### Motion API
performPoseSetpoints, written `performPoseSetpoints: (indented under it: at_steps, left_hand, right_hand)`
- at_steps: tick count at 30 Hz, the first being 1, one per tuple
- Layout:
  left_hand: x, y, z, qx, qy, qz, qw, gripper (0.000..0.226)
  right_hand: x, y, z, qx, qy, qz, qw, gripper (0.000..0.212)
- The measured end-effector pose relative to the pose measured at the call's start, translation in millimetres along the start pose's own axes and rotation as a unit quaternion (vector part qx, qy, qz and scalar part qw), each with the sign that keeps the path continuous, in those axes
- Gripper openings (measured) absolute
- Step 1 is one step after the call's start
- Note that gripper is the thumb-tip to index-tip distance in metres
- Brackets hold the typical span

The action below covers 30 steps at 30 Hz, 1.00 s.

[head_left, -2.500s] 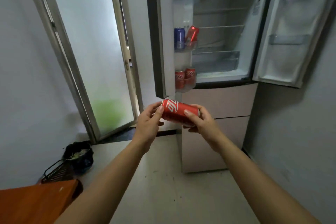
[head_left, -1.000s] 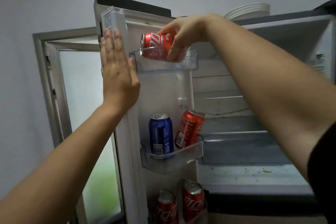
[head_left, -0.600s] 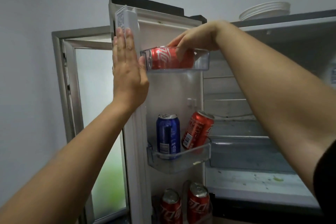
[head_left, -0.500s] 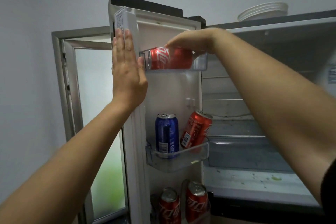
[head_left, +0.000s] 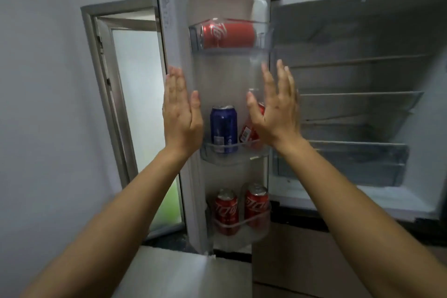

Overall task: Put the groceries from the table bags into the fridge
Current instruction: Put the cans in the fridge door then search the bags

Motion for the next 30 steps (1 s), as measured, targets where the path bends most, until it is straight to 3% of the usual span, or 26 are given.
performPoseSetpoints:
  at_steps: [7, 13, 17, 23, 30]
  left_hand:
    - [149, 36, 42, -0.171, 0.092, 0.147, 0.970, 0.066]
    - [174, 150, 85, -0.285, 0.134, 0.167, 0.934, 0.066]
    - [188, 272, 117, -0.386, 0.131, 0.172, 0.897, 0.064]
    - [269, 499, 157, -0.500, 0.199, 0.184, 0.822, 0.065]
    - [370, 761, 176, -0.602, 0.324, 0.182, 0.707, 0.071]
  right_hand:
    - [107, -32, 10, 0.037, -0.015, 0.032, 0.999, 0.077]
    - [132, -64, 96, -0.007, -0.005, 0.061, 0.998, 0.080]
    - [157, -95, 201, -0.075, 0.018, 0.116, 0.990, 0.082]
    - [236, -131, 409, -0.176, 0.091, 0.204, 0.959, 0.081]
    - [354, -140, 668, -0.282, 0.161, 0.341, 0.882, 0.079]
Point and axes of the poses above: each hand's wrist, its own x-axis away from the middle knuckle, its own y-axis out of the back of the hand, z = x × y, the point moved 2 cm from there along -x, towards the middle knuckle, and after that the axes turned 7 degrees about -x, right-handed, at the moved point
